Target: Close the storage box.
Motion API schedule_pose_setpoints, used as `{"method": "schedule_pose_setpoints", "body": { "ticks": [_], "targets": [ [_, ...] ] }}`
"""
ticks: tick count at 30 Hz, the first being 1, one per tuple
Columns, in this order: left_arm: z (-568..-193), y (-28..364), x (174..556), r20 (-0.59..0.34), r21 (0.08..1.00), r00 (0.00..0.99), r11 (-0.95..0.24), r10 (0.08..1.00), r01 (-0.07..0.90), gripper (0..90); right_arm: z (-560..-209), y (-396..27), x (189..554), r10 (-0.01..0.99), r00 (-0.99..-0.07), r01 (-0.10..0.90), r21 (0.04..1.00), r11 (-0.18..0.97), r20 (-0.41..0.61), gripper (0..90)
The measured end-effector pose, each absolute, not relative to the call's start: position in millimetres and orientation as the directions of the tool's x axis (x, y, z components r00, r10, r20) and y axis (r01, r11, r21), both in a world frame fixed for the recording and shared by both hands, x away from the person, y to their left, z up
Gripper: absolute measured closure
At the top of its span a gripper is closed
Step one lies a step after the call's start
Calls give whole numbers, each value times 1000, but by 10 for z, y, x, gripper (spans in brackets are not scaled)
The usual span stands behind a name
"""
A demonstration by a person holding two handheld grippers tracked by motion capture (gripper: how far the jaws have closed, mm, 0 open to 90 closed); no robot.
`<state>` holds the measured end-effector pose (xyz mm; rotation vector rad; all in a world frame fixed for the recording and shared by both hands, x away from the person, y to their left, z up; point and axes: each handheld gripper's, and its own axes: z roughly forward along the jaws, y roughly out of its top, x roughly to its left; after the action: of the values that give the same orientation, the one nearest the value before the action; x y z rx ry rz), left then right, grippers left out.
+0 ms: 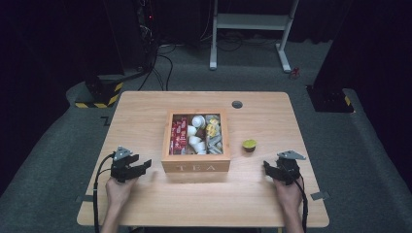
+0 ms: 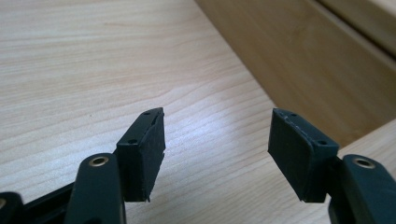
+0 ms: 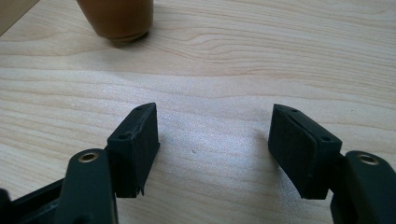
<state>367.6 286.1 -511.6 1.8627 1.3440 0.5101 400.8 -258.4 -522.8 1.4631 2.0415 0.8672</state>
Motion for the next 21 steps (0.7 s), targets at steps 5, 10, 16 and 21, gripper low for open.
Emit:
{"method": "schedule_pose_setpoints", "body": {
  "ticks": [5, 10, 16, 21],
  "targets": [
    [-5203, 2855, 3710, -104, 759, 341, -147, 934, 635, 368, -5228, -2584, 4008, 949, -314, 645, 729, 228, -19, 334],
    [-5268, 2848, 3722, -75, 758, 323, -156, 944, 633, 359, -5228, -2584, 4008, 949, -314, 645, 729, 228, -19, 334],
    [-5284, 2733, 3716, 1, 749, 335, -223, 942, 624, 300, -5228, -2584, 4008, 949, -314, 645, 729, 228, -19, 333],
    [-5285, 2729, 3721, 1, 750, 336, -223, 942, 623, 281, -5228, -2585, 4008, 949, -314, 645, 729, 228, -19, 333]
  ]
}}
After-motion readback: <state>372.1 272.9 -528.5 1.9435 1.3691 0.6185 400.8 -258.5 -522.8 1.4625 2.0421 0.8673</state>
